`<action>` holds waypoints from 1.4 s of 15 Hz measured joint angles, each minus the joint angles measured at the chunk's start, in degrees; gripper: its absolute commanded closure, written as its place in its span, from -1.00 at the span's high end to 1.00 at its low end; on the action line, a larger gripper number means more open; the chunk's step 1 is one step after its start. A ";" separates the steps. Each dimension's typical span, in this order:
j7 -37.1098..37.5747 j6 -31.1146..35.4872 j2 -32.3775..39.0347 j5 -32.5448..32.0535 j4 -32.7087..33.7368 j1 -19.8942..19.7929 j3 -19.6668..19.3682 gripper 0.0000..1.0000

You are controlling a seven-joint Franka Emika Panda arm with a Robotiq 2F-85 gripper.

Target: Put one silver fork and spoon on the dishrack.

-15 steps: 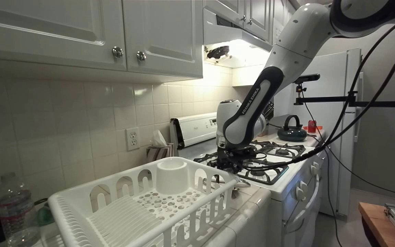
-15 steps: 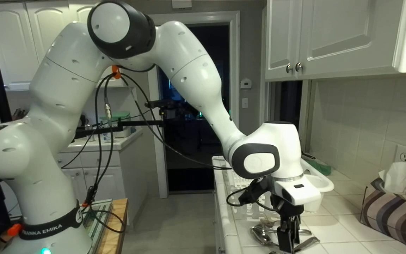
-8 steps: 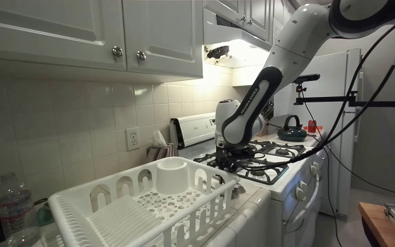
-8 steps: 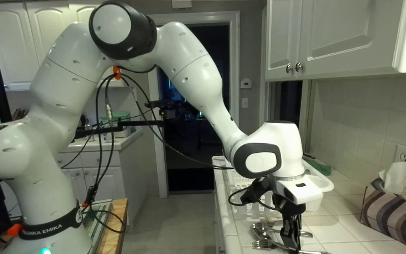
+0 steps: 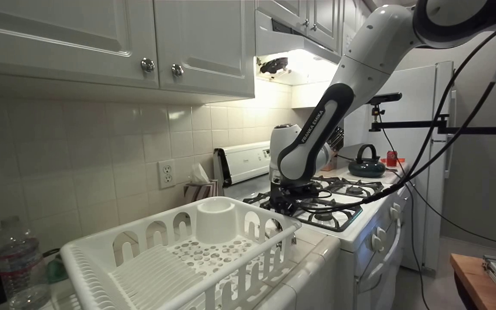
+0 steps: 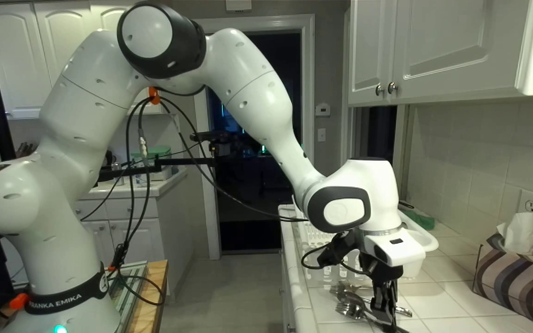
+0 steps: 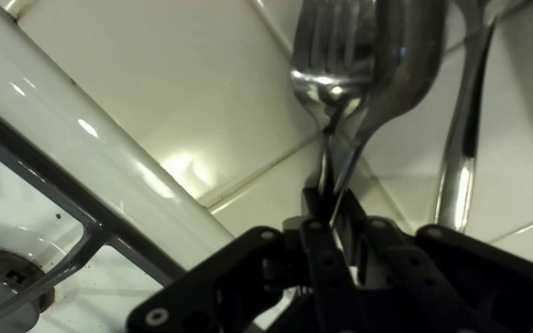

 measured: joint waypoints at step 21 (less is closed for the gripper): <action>0.10 0.00 -5.66 2.69 1.48 0.16 -1.11 -0.97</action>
